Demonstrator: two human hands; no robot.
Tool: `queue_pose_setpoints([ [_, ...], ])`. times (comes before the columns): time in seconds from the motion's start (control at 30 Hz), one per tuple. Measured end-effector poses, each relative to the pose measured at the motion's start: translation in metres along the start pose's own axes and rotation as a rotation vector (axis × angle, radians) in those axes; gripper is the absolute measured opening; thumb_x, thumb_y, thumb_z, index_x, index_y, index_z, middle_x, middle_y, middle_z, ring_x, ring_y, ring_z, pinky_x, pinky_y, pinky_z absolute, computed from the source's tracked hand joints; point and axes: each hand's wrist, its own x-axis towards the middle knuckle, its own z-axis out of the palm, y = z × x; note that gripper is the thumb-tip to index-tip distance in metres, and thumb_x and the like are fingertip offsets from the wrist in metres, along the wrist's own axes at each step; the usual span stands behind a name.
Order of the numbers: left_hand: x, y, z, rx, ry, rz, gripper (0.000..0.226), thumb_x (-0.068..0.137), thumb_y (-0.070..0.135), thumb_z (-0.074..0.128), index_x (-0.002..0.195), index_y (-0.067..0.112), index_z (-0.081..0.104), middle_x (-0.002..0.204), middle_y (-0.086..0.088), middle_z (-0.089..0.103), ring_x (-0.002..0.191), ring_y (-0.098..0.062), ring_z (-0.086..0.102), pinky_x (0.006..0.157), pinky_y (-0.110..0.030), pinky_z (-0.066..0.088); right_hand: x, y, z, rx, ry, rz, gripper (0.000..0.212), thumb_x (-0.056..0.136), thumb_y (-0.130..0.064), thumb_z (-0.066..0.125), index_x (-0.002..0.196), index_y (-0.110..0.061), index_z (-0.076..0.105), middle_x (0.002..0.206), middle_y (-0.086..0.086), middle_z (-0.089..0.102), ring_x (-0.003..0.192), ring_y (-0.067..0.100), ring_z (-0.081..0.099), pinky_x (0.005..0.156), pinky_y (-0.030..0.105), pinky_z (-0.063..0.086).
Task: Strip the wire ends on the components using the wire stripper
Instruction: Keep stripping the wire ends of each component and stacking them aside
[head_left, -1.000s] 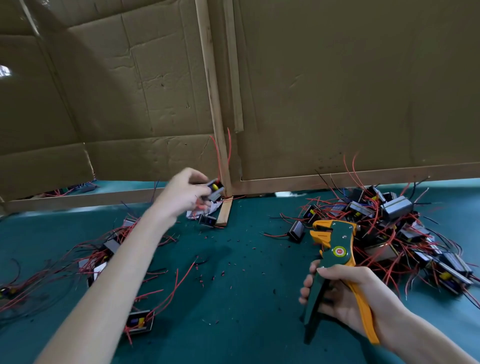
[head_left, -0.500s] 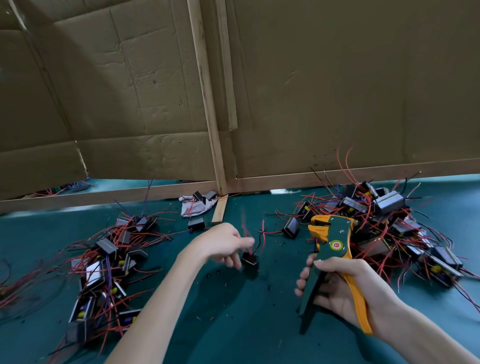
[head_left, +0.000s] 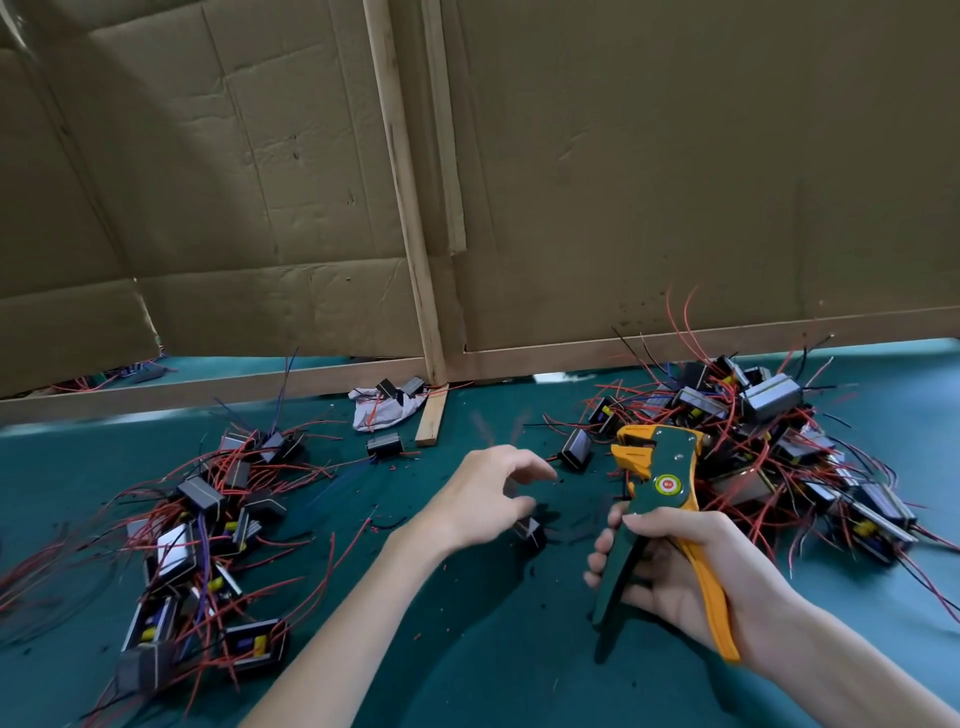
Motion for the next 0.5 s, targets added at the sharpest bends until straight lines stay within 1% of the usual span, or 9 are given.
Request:
queue_pose_setpoints([
  [0.03, -0.001, 0.003, 0.002, -0.043, -0.032, 0.002, 0.042, 0.084, -0.008, 0.054, 0.114, 0.019, 0.068, 0.113, 0.005, 0.066, 0.105, -0.004, 0.06, 0.091, -0.008, 0.042, 0.001, 0.0, 0.0, 0.003, 0.0, 0.003, 0.024, 0.068, -0.002, 0.06, 0.091, 0.002, 0.06, 0.077, 0.022, 0.061, 0.068, 0.038, 0.065, 0.068, 0.05, 0.059],
  [0.07, -0.002, 0.006, 0.004, -0.085, -0.05, 0.002, 0.048, 0.083, -0.013, 0.046, 0.116, 0.016, 0.066, 0.117, 0.002, 0.067, 0.108, -0.004, 0.06, 0.096, -0.011, 0.043, 0.001, 0.0, 0.0, 0.005, 0.001, 0.005, 0.024, 0.067, -0.002, 0.061, 0.091, 0.002, 0.059, 0.077, 0.022, 0.061, 0.068, 0.038, 0.065, 0.068, 0.051, 0.059],
  [0.1, -0.004, 0.01, 0.007, -0.109, -0.055, 0.0, 0.05, 0.083, -0.013, 0.042, 0.118, 0.014, 0.065, 0.118, 0.001, 0.067, 0.11, -0.004, 0.06, 0.099, -0.014, 0.043, 0.001, 0.001, 0.0, 0.005, 0.003, 0.005, 0.025, 0.067, -0.002, 0.061, 0.092, 0.002, 0.059, 0.077, 0.022, 0.061, 0.068, 0.038, 0.065, 0.068, 0.051, 0.059],
  [0.13, -0.005, 0.014, 0.011, -0.11, -0.055, -0.001, 0.047, 0.084, -0.009, 0.043, 0.119, 0.014, 0.064, 0.119, 0.0, 0.067, 0.11, -0.004, 0.06, 0.1, -0.016, 0.043, 0.001, 0.001, 0.0, 0.005, 0.003, 0.003, 0.027, 0.066, -0.002, 0.062, 0.092, 0.002, 0.059, 0.077, 0.022, 0.061, 0.068, 0.038, 0.065, 0.068, 0.051, 0.059],
  [0.17, -0.005, 0.017, 0.014, -0.094, -0.058, 0.002, 0.04, 0.085, -0.002, 0.049, 0.119, 0.015, 0.063, 0.12, 0.001, 0.067, 0.11, -0.004, 0.06, 0.099, -0.018, 0.044, 0.001, 0.001, 0.0, 0.01, 0.001, 0.0, 0.028, 0.064, -0.002, 0.062, 0.091, 0.002, 0.06, 0.077, 0.022, 0.061, 0.068, 0.038, 0.065, 0.068, 0.051, 0.059],
  [0.23, -0.006, 0.021, 0.021, 0.054, -0.077, 0.022, 0.033, 0.085, 0.022, 0.064, 0.118, 0.019, 0.062, 0.118, 0.002, 0.067, 0.108, -0.009, 0.06, 0.096, -0.024, 0.046, 0.0, 0.0, 0.0, 0.022, -0.004, -0.01, 0.027, 0.064, -0.002, 0.063, 0.09, 0.002, 0.061, 0.077, 0.023, 0.062, 0.068, 0.038, 0.065, 0.068, 0.05, 0.059],
  [0.3, -0.007, 0.025, 0.025, 0.292, -0.084, 0.073, 0.035, 0.08, 0.038, 0.069, 0.109, 0.02, 0.064, 0.109, -0.001, 0.066, 0.101, -0.019, 0.059, 0.088, -0.031, 0.044, -0.003, -0.001, 0.001, 0.024, -0.013, -0.032, 0.027, 0.064, -0.003, 0.062, 0.091, 0.002, 0.061, 0.077, 0.023, 0.062, 0.068, 0.038, 0.065, 0.068, 0.05, 0.059],
  [0.37, -0.007, 0.026, 0.026, 0.393, -0.083, 0.114, 0.029, 0.082, 0.039, 0.069, 0.102, 0.018, 0.066, 0.102, -0.002, 0.065, 0.096, -0.023, 0.058, 0.084, -0.032, 0.039, -0.006, -0.003, 0.002, 0.033, -0.025, -0.055, 0.027, 0.064, -0.003, 0.062, 0.09, 0.003, 0.061, 0.078, 0.024, 0.062, 0.068, 0.037, 0.065, 0.067, 0.049, 0.059],
  [0.5, -0.004, 0.017, 0.022, 0.371, -0.093, 0.104, 0.015, 0.087, 0.028, 0.068, 0.097, 0.016, 0.067, 0.097, -0.004, 0.069, 0.093, -0.024, 0.06, 0.08, -0.03, 0.037, -0.01, -0.006, 0.005, 0.046, -0.032, -0.098, 0.022, 0.068, -0.002, 0.059, 0.09, 0.003, 0.061, 0.077, 0.023, 0.061, 0.067, 0.038, 0.065, 0.064, 0.048, 0.059],
])
